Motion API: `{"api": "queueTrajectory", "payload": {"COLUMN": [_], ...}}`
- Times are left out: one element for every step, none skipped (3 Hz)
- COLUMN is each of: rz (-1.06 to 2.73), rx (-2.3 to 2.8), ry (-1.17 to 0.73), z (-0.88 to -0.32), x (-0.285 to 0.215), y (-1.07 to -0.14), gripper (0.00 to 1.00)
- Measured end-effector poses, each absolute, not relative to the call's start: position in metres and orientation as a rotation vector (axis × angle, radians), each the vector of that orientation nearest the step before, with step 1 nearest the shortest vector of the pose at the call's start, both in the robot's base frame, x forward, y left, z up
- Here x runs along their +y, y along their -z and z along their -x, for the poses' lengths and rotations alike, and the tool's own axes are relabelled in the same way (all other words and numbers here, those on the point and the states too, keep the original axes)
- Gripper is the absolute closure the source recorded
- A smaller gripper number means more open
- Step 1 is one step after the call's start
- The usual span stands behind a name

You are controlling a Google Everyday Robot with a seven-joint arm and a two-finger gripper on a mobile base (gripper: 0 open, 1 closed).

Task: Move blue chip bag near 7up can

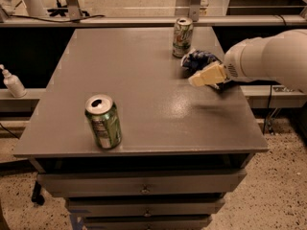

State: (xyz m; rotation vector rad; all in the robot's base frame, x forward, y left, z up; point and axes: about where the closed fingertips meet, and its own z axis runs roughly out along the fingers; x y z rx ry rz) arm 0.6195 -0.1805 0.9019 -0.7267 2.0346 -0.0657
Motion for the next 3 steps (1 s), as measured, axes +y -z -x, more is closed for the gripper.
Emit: {"api": "queueTrajectory", "payload": {"rz": [0.725,0.729,0.738], "rx": [1.995,1.94,1.859], "ry": [-0.015,-0.157,-0.34], "z": [-0.595,-0.581,-0.559], "x": [-0.184,-0.177,-0.18], "y": [-0.922,-0.938,-0.951], "gripper": [0.0,0.0,0.0]}}
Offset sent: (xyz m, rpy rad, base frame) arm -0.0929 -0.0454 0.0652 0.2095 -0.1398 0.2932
